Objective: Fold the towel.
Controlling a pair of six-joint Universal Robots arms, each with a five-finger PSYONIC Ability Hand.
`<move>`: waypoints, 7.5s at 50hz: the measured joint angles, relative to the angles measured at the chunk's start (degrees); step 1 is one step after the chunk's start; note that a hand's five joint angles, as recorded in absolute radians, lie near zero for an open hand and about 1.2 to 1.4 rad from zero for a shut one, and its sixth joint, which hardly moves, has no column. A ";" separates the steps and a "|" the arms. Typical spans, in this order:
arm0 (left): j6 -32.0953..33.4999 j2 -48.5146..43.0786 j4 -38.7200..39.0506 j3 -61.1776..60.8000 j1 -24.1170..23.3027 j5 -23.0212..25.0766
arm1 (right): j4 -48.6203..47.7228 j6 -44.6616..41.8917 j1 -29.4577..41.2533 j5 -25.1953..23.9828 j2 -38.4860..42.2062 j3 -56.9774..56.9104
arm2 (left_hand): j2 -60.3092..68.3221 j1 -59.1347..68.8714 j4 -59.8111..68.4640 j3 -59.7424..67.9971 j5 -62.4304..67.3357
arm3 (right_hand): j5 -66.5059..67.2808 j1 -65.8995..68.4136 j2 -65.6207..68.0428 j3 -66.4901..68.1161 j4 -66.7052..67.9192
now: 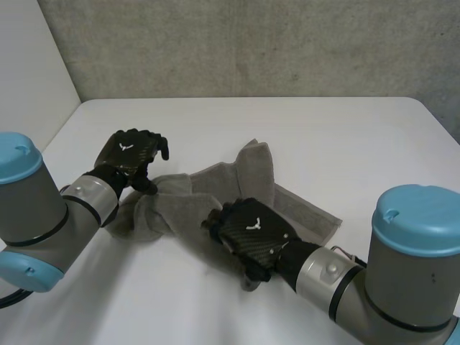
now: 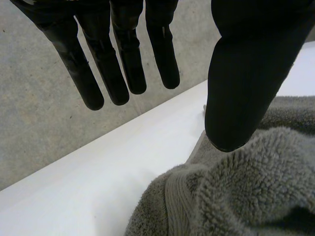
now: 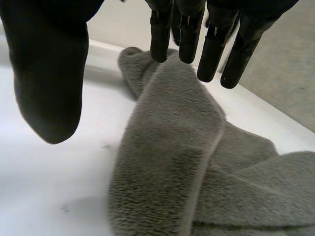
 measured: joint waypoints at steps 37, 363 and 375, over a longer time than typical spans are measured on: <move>-0.24 -7.01 -14.97 15.74 -0.77 4.03 | -0.57 9.48 -15.03 10.26 0.75 1.10 | -18.62 -18.41 -18.55 -18.65 -18.77 | -4.42 -5.73 -5.62 -5.71 -3.88; 19.01 -6.98 -28.13 30.44 -4.97 -5.82 | 16.43 -24.10 -24.89 7.28 6.91 -20.42 | 31.36 29.40 31.50 31.19 30.12 | 58.37 57.17 55.89 57.34 57.95; 14.05 4.11 -34.54 23.88 -5.37 0.87 | 31.23 -24.43 -27.90 0.86 -3.72 -24.92 | 31.36 29.40 31.50 31.20 30.14 | 58.37 57.17 55.89 57.34 57.95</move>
